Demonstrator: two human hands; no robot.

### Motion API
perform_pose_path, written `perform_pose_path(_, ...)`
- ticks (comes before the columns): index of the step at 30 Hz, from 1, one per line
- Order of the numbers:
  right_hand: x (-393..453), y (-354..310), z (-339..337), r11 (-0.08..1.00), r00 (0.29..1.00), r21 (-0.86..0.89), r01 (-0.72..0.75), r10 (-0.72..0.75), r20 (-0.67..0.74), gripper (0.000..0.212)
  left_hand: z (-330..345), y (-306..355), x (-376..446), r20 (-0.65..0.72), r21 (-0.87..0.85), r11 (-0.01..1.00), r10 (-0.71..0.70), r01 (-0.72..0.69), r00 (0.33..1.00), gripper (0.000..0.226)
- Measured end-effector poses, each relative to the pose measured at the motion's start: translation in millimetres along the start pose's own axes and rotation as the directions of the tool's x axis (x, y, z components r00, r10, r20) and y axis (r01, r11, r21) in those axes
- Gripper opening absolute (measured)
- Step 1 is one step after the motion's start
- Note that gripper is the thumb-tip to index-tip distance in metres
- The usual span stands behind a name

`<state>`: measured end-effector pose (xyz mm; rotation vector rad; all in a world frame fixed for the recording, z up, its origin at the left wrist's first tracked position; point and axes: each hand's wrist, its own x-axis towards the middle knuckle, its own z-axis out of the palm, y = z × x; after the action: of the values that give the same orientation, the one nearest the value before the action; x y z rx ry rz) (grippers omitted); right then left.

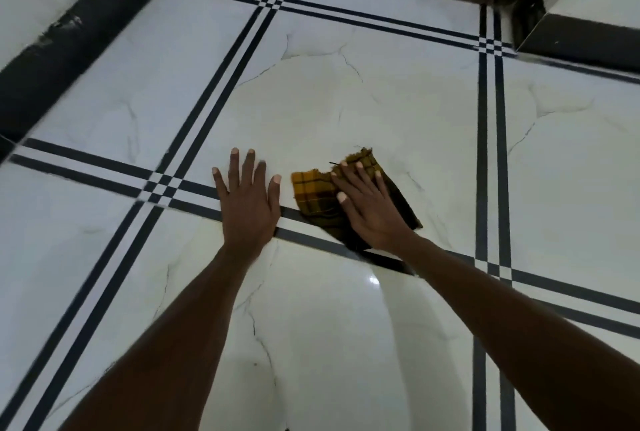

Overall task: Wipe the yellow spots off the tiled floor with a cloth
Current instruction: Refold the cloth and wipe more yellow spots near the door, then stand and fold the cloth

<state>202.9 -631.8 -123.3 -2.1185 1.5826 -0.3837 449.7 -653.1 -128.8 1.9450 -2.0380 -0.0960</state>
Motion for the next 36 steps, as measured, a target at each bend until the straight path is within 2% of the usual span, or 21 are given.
perform_pose_path(4, -1.3, -1.9, -10.8, 0.984, 0.997, 0.155, -0.082, 0.080, 0.024, 0.050, -8.7, 26.7, -19.3, 0.048, -0.113, 0.993, -0.028, 0.033, 0.998, 0.069)
perform_pose_path(6, -4.0, -7.6, -14.9, 0.968, 0.990, 0.207, -0.142, 0.136, 0.042, 0.051, -11.0, 44.9, -23.4, 0.086, -0.172, 0.985, -0.019, 0.033, 0.996, 0.061)
perform_pose_path(8, -9.4, -13.8, -20.4, 0.950, 0.984, 0.258, -0.175, 0.173, 0.029, 0.049, -17.3, 66.4, -21.7, 0.180, -0.208, 0.975, -0.043, 0.081, 0.983, 0.056)
perform_pose_path(11, -19.3, -20.1, -31.5, 0.931, 0.984, 0.326, -0.164, 0.175, -0.005, 0.048, -19.7, 91.1, -19.2, 0.305, -0.198, 0.969, -0.086, 0.151, 0.948, 0.040)
perform_pose_path(13, -24.9, -20.8, -38.5, 0.921, 0.984, 0.359, -0.151, 0.175, -0.035, 0.051, -21.9, 99.8, -16.0, 0.339, -0.277, 0.940, -0.096, 0.197, 0.936, 0.027)
perform_pose_path(16, -25.6, -13.6, -40.7, 0.919, 0.964, 0.348, -0.185, 0.238, -0.116, 0.054, -32.5, 104.8, -11.7, 0.426, -0.483, 0.810, -0.114, 0.332, 0.898, 0.025)
perform_pose_path(20, -20.4, -8.8, -49.7, 0.829, 0.875, 0.392, -0.400, 0.473, -0.108, 0.061, -46.4, 110.5, -10.5, 0.570, -0.614, 0.591, -0.126, 0.523, 0.812, 0.031)
perform_pose_path(23, -14.1, -4.6, -49.7, 0.805, 0.864, 0.405, -0.433, 0.500, -0.069, 0.062, -48.3, 114.8, -12.0, 0.566, -0.710, 0.390, -0.178, 0.586, 0.805, 0.033)
perform_pose_path(25, -12.9, -7.3, -53.3, 0.806, 0.866, 0.431, -0.404, 0.489, -0.103, 0.049, -52.5, 117.2, -13.5, 0.544, -0.750, 0.328, -0.187, 0.574, 0.818, 0.032)
perform_pose_path(28, -21.8, -28.3, -67.8, 0.784, 0.864, 0.521, -0.338, 0.478, -0.159, 0.026, -75.3, 121.3, -15.1, 0.484, -0.767, 0.390, -0.167, 0.509, 0.859, 0.024)
perform_pose_path(32, -35.3, -82.1, -112.6, 0.646, 0.867, 0.675, -0.355, 0.498, -0.021, 0.029, -136.2, 130.3, -7.8, 0.421, -0.745, 0.525, -0.110, 0.412, 0.900, 0.023)
perform_pose_path(33, -38.7, -97.6, -125.2, 0.572, 0.871, 0.742, -0.349, 0.491, 0.031, 0.034, -153.9, 134.4, -6.4, 0.392, -0.727, 0.576, -0.099, 0.374, 0.915, 0.023)
perform_pose_path(36, -53.1, -151.9, -183.7, 0.261, 0.876, 0.901, -0.346, 0.433, 0.211, 0.050, -227.0, 155.9, -2.8, 0.312, -0.678, 0.684, -0.066, 0.271, 0.948, 0.023)
